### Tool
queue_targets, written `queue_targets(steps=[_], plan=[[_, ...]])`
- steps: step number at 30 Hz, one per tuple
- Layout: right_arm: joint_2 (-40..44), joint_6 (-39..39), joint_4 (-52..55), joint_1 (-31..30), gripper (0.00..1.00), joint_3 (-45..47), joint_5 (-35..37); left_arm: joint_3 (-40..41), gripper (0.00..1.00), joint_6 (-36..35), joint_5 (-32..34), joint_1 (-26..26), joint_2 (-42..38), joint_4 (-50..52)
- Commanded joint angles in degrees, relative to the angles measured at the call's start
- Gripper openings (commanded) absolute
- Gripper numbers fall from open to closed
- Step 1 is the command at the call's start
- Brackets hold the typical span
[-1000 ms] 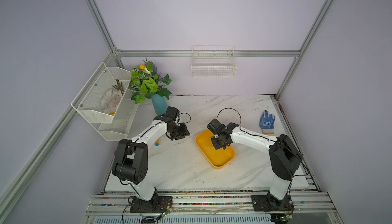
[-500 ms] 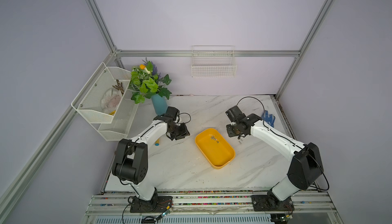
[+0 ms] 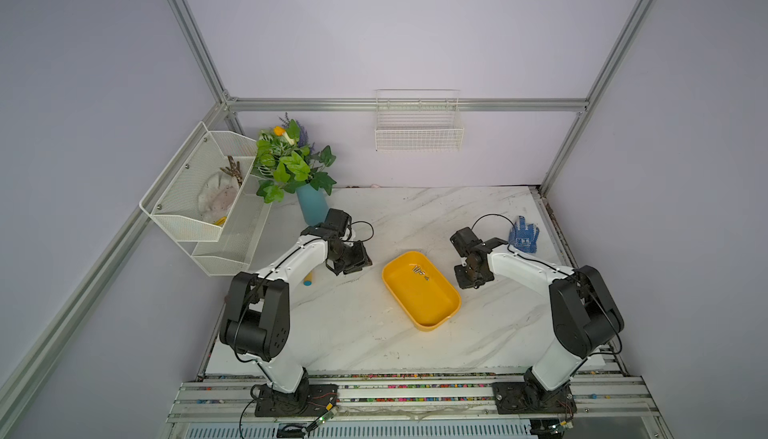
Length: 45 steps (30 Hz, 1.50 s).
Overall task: Take out the screws from the storage box
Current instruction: Place the screw at the center of the board.
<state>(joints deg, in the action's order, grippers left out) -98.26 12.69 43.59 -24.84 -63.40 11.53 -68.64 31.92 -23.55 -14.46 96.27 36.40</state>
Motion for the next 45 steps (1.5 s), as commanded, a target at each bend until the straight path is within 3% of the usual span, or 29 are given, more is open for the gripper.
queue_targets(steps=[1, 19, 22, 33, 36, 40, 45], plan=[[-1.7, -0.5, -3.9, 0.3, 0.01, 0.6, -1.1, -3.9, 0.42, -0.1, -0.1, 0.3, 0.2, 0.5], [-4.5, -0.7, -5.3, 0.4, 0.1, 1.4, 0.5, -3.7, 0.42, -0.3, -0.3, 0.3, -0.1, 0.5], [-4.4, -0.5, -5.3, 0.4, 0.16, 1.1, 0.5, -3.5, 0.42, -0.4, -0.3, 0.3, -0.2, 0.4], [1.1, -0.1, -2.5, 0.3, 0.24, -1.6, 1.3, -3.5, 0.42, -0.3, 0.0, 0.3, -0.3, 0.5], [5.5, 0.2, -1.8, 0.1, 0.25, -3.6, -0.7, -3.9, 0.42, -0.3, 0.0, 0.2, -0.3, 0.7], [9.6, -2.2, -3.2, -1.1, 0.26, -5.6, -11.1, -4.9, 0.42, -0.5, -0.1, 0.3, 0.6, 1.0], [6.9, -8.2, -2.6, -7.6, 0.34, -9.7, -12.2, -5.9, 0.42, -1.0, -3.2, 0.3, 1.6, 0.3]])
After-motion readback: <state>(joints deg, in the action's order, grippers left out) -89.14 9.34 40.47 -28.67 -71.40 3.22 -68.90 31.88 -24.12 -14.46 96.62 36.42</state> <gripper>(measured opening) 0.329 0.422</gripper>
